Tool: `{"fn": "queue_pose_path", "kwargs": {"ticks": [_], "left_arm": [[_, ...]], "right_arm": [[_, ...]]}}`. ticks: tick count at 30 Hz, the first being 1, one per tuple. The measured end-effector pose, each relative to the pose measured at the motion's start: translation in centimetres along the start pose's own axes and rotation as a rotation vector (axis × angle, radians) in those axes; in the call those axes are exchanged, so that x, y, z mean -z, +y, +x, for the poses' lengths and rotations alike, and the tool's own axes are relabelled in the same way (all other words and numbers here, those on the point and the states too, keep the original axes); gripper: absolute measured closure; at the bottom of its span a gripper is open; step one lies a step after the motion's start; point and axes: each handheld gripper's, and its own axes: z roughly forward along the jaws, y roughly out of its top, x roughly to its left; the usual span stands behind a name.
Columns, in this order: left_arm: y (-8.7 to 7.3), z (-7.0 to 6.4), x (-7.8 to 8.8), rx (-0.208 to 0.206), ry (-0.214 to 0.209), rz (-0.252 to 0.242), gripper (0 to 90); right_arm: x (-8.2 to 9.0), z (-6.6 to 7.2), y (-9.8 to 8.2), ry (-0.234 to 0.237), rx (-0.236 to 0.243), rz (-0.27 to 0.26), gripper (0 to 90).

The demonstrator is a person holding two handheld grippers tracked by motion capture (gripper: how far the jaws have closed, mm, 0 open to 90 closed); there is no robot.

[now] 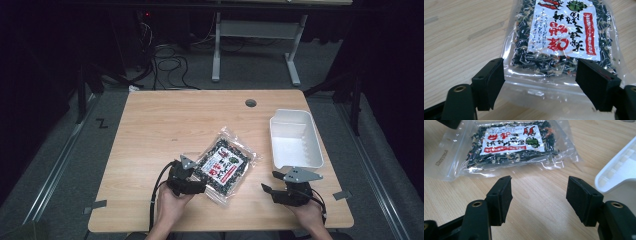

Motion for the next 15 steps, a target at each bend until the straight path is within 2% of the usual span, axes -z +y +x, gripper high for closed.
{"fn": "queue_pose_path", "kwargs": {"ticks": [3, 5, 8, 10, 12, 15], "left_arm": [[0.7, -0.3, -0.9, 0.012, -0.002, -0.005, 23.3], [1.2, -0.5, -1.5, 0.002, 0.029, 0.004, 23.7], [1.6, -0.5, -2.0, 0.006, 0.035, 0.006, 22.8], [2.2, -0.8, -2.7, -0.006, 0.055, 0.009, 22.2], [2.3, -0.8, -2.8, -0.002, 0.054, 0.012, 21.0], [2.7, -1.0, -3.9, -0.004, 0.055, 0.043, 17.7]], "right_arm": [[0.1, -0.1, -0.1, 0.0, -0.006, -0.007, 37.9], [0.0, -0.1, -0.2, 0.006, -0.008, -0.003, 37.7], [0.0, 0.0, -0.2, 0.006, -0.005, -0.001, 37.7], [-0.1, 0.0, -0.2, 0.006, 0.011, 0.003, 37.5], [-0.1, 0.1, -0.2, 0.003, 0.015, 0.001, 37.5], [-0.1, 0.0, -0.2, 0.006, 0.007, 0.002, 37.4]]}}
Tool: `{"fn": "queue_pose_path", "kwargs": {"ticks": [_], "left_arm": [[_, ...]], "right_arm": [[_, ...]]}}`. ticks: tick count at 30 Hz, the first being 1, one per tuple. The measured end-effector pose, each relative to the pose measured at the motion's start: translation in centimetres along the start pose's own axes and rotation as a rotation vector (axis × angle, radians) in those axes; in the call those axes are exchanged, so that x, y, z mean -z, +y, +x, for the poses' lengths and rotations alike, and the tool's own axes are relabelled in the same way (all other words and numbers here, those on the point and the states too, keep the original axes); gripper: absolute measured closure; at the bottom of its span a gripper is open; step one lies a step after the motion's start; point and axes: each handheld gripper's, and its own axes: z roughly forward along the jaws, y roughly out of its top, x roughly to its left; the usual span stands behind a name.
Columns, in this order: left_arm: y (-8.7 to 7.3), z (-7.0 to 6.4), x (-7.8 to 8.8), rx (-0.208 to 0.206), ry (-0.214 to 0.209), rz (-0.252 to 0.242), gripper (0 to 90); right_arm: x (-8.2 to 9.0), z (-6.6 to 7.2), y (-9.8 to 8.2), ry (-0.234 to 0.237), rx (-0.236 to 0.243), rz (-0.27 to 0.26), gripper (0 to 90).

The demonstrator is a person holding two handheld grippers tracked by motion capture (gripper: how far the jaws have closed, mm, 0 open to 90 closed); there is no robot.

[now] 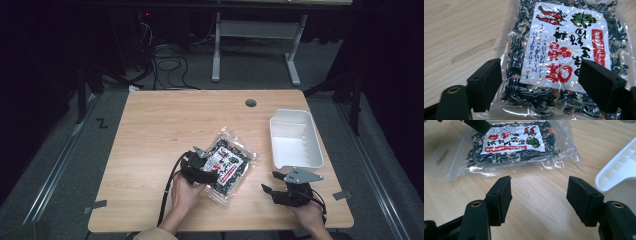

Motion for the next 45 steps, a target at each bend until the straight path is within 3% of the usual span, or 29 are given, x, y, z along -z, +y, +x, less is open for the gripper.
{"fn": "queue_pose_path", "kwargs": {"ticks": [7, 12, 20, 21, 27, 29, 32, 36, 40, 45], "left_arm": [[-0.2, -0.1, -0.7, -0.02, 0.012, 0.038, 16.6], [-0.4, 0.2, -0.5, -0.035, -0.009, 0.049, 17.6], [-0.6, 0.7, -0.4, -0.024, -0.049, 0.075, 18.0], [-0.6, 0.8, -0.4, -0.021, -0.055, 0.08, 18.0], [-0.8, 0.9, -0.2, -0.031, -0.074, 0.088, 18.0], [-1.1, 1.0, -0.1, -0.023, -0.09, 0.092, 18.0], [-1.2, 1.0, 0.1, -0.032, -0.091, 0.098, 17.9], [-2.1, 0.8, 0.5, -0.053, -0.098, 0.075, 17.7], [-2.4, 0.7, 0.9, -0.077, -0.108, 0.094, 17.8], [-2.7, 0.7, 1.1, -0.088, -0.12, 0.091, 17.8]], "right_arm": [[0.0, 0.0, 0.0, 0.002, -0.001, 0.003, 37.0], [0.0, 0.0, 0.0, 0.014, -0.004, -0.009, 37.0], [-0.2, 0.2, 0.0, 0.021, -0.007, -0.004, 35.7], [-0.2, 0.2, 0.0, 0.004, -0.013, -0.008, 32.2], [0.2, -0.2, 0.1, -0.042, -0.04, -0.048, 30.3], [0.2, 0.0, 0.2, -0.049, -0.03, -0.033, 31.0], [-0.1, 0.5, 0.6, -0.058, 0.012, 0.059, 33.0], [-0.3, 1.2, 0.9, -0.043, 0.05, 0.086, 35.2], [-0.3, 1.4, 1.1, -0.024, 0.044, 0.086, 35.0], [-0.1, 1.1, 1.4, 0.002, 0.003, 0.089, 34.0]]}}
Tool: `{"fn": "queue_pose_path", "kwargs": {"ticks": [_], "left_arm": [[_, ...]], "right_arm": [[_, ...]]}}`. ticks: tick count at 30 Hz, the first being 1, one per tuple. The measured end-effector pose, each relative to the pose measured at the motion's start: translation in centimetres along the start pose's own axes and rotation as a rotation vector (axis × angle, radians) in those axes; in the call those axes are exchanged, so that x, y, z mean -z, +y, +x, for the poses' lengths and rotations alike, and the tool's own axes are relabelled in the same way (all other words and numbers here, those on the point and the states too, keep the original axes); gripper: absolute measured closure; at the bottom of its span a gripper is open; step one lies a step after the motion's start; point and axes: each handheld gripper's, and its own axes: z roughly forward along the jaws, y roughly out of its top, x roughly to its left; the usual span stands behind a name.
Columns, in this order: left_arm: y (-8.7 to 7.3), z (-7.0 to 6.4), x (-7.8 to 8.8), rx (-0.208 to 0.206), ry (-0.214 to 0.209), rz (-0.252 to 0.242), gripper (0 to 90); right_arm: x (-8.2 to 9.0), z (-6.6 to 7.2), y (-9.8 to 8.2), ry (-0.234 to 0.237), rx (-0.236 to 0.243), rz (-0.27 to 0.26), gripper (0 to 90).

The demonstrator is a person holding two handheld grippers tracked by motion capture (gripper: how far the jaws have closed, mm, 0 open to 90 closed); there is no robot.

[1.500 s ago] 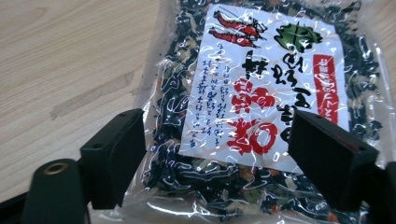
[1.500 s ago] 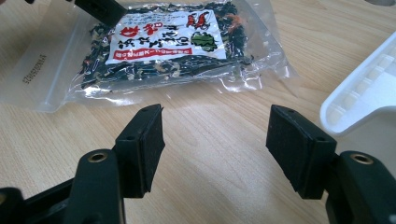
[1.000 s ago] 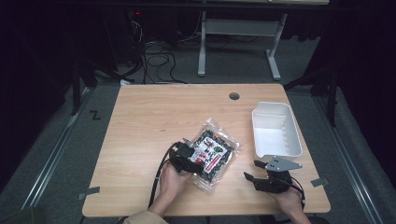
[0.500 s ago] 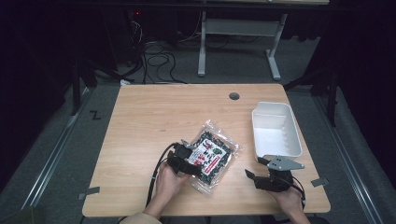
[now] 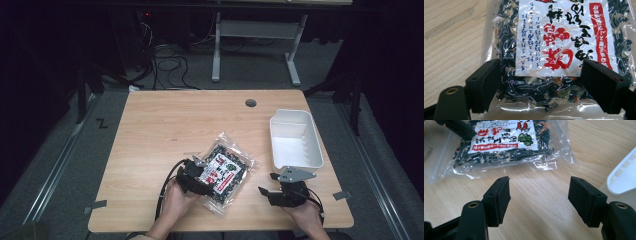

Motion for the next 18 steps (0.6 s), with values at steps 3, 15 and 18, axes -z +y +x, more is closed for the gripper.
{"fn": "queue_pose_path", "kwargs": {"ticks": [3, 15, 18], "left_arm": [[-0.2, -0.1, 0.2, -0.015, -0.009, 0.01, 17.8], [-1.0, -0.6, 0.8, -0.071, -0.049, 0.033, 17.7], [-1.5, -0.8, 1.1, -0.08, -0.056, 0.028, 17.6]], "right_arm": [[0.1, -0.3, 0.2, 0.011, -0.015, -0.003, 32.5], [-0.8, 0.4, 1.0, 0.023, -0.023, 0.042, 29.1], [-1.1, 0.4, 1.4, 0.028, -0.021, 0.056, 30.1]]}}
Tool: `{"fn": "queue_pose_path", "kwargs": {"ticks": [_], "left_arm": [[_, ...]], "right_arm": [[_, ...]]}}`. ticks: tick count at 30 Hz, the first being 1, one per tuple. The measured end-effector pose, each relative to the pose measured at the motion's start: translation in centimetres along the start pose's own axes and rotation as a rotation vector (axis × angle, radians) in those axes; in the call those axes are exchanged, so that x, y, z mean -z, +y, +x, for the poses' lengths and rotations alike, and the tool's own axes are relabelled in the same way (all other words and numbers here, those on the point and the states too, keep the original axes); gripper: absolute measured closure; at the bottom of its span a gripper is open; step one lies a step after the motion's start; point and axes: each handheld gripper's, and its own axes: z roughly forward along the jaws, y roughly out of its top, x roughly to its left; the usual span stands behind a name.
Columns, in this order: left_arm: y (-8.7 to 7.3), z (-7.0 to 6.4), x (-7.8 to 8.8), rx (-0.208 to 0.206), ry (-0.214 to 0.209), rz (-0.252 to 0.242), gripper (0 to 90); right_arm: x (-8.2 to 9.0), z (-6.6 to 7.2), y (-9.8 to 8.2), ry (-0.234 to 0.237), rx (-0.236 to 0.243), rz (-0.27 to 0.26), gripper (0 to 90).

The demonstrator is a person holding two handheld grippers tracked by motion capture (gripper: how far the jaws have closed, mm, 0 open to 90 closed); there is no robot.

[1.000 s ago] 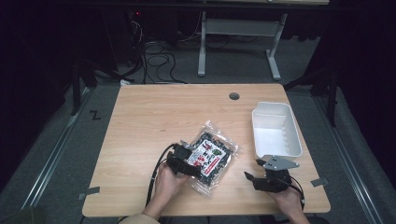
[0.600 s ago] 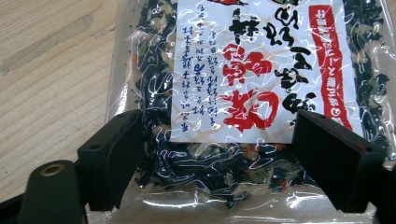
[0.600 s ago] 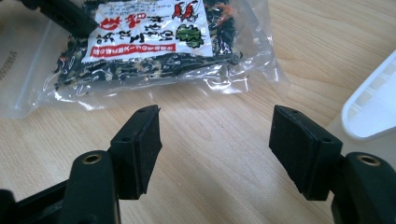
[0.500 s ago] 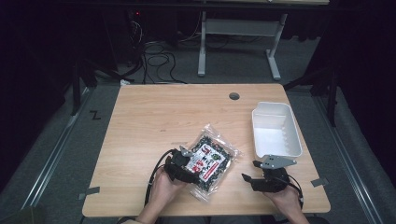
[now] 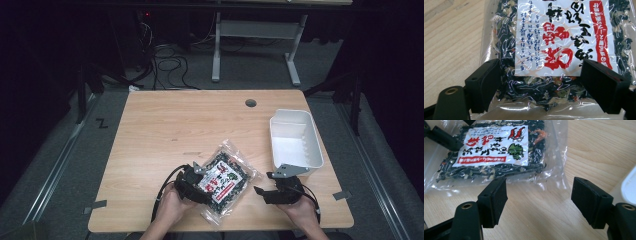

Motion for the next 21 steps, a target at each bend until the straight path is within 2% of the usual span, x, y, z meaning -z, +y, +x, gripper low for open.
{"fn": "queue_pose_path", "kwargs": {"ticks": [2, 4, 12, 21], "left_arm": [[-0.1, 0.0, 0.1, 0.004, -0.001, -0.003, 17.5], [-0.3, -0.1, 0.1, 0.011, 0.008, -0.011, 17.4], [-0.3, 0.0, 0.0, 0.023, 0.01, -0.013, 15.8], [-0.3, 0.0, 0.0, 0.032, 0.024, -0.011, 14.9]], "right_arm": [[-0.2, 0.0, 0.3, -0.003, 0.001, 0.005, 30.7], [-1.0, 0.0, 1.2, 0.005, -0.003, 0.018, 31.1], [-3.8, -0.5, 3.4, 0.002, -0.024, 0.101, 30.5], [-5.8, -0.9, 4.1, 0.004, -0.055, 0.165, 29.1]]}}
